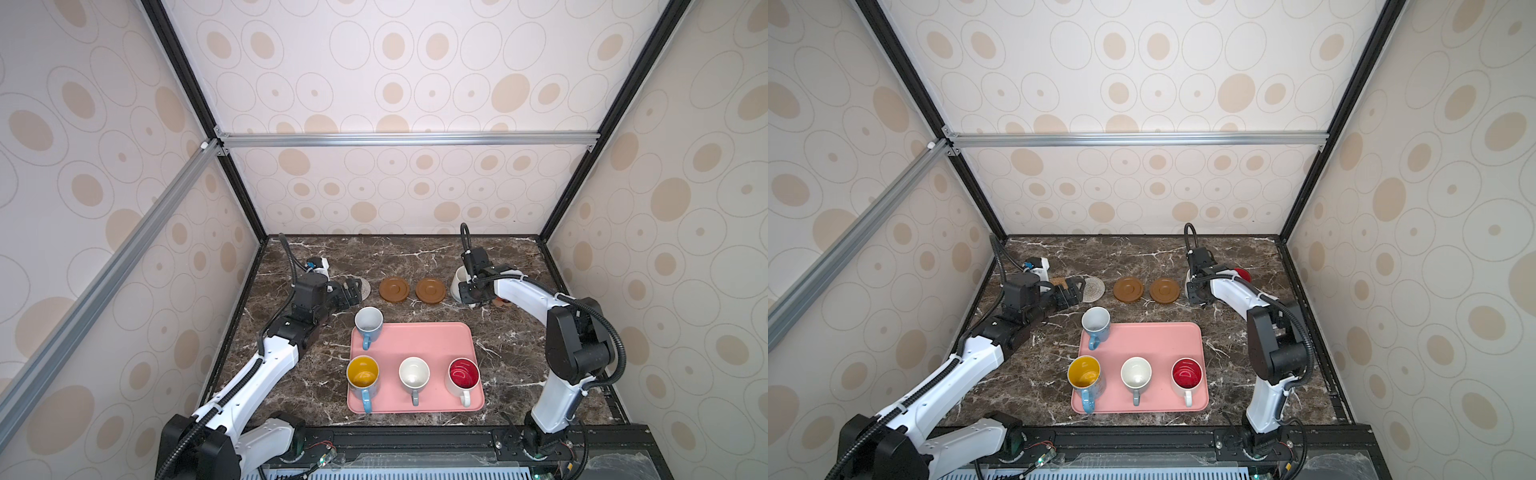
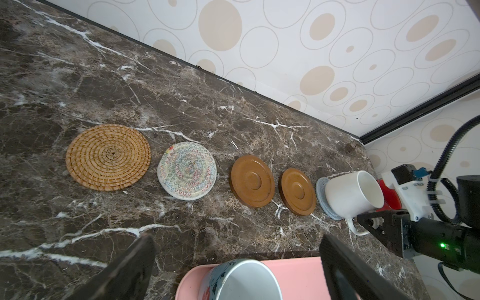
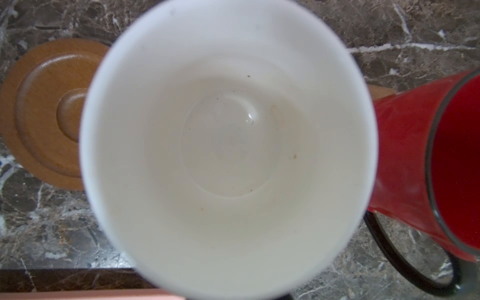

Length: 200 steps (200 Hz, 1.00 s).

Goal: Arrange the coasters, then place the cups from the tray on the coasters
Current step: 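Lower the white mug onto the grey knit coaster beside the red mug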

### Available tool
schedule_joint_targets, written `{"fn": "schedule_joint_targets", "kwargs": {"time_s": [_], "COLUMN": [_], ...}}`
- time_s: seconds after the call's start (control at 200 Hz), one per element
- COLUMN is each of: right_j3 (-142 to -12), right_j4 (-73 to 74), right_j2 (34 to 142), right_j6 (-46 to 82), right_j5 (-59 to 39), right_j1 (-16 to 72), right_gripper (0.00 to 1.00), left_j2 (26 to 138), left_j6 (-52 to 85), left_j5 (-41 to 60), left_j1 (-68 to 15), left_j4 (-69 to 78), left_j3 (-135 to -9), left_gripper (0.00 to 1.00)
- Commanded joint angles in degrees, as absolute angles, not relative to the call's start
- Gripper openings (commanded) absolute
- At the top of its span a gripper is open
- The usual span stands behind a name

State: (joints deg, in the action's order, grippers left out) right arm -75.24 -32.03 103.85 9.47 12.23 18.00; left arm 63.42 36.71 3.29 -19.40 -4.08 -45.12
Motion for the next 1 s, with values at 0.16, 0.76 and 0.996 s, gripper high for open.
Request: {"fn": "schedule_joint_targets", "kwargs": {"time_s": [0.16,0.76,0.996], "right_j3": [-77.45,-76.39,-75.95], "right_j4": [-29.59,-29.26,-29.11], "right_j2": [103.95,104.86,105.38], "right_j6": [8.75,8.76,8.81], "right_j5": [13.16,12.84,12.61], "right_j1": [17.40,16.83,16.79], "right_gripper": [0.13,0.13,0.13], "left_j2": [62.15,61.87,61.89], "left_j6": [37.49,37.53,37.57], "left_j5": [2.46,2.46,2.42], "left_j1": [-19.65,-19.68,-19.69], "left_j4": [-4.90,-5.14,-5.19], "left_j3": [-46.23,-46.25,-46.19], "left_gripper": [1.00,1.00,1.00]}}
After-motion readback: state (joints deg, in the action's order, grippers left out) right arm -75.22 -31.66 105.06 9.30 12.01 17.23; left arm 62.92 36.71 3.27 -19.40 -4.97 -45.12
